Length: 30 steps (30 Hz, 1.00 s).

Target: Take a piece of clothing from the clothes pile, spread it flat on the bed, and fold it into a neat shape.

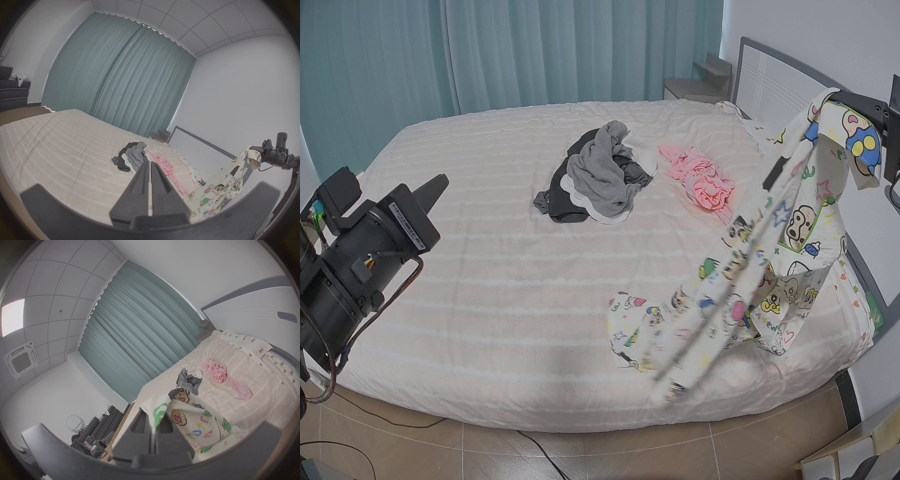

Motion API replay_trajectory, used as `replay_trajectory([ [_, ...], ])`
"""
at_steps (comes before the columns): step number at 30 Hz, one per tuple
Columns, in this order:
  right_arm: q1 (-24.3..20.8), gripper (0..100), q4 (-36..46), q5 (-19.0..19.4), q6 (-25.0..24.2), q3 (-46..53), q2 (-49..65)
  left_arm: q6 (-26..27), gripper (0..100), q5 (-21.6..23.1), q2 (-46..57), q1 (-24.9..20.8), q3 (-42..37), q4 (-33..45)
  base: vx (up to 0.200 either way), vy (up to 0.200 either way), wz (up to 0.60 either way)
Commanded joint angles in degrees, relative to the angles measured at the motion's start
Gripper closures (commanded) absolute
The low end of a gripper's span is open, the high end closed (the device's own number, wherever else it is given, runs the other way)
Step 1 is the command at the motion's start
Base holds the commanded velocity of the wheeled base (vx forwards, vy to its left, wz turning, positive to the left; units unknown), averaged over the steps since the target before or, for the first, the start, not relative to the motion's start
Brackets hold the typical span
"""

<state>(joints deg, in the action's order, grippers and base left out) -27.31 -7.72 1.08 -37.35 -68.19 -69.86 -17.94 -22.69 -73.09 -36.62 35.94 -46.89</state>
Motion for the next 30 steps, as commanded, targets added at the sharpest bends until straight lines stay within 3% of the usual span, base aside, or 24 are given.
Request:
replay_trajectory([
  [1, 0.0, 100, 0.0, 0.1, 0.0, 0.0, -0.2, 0.0, 100, 0.1, -1.1, 0.1, -0.1, 0.0, 0.200, 0.000, 0.00],
  [9, -0.1, 100, 0.0, 0.8, 0.0, 0.2, -0.3, 0.0, 100, 0.5, -2.4, -0.4, -1.1, 0.0, 0.200, 0.000, 0.00],
  [21, -3.6, 100, -0.1, 1.6, 0.1, -1.3, -2.5, -0.2, 100, 0.7, -3.9, -0.6, -2.2, -0.2, 0.000, 0.000, 0.00],
  [30, -5.6, 100, -0.2, 1.6, 0.1, -3.3, -4.8, -0.1, 100, 0.9, -5.8, -0.6, -3.2, -0.1, 0.200, 0.000, 0.00],
])
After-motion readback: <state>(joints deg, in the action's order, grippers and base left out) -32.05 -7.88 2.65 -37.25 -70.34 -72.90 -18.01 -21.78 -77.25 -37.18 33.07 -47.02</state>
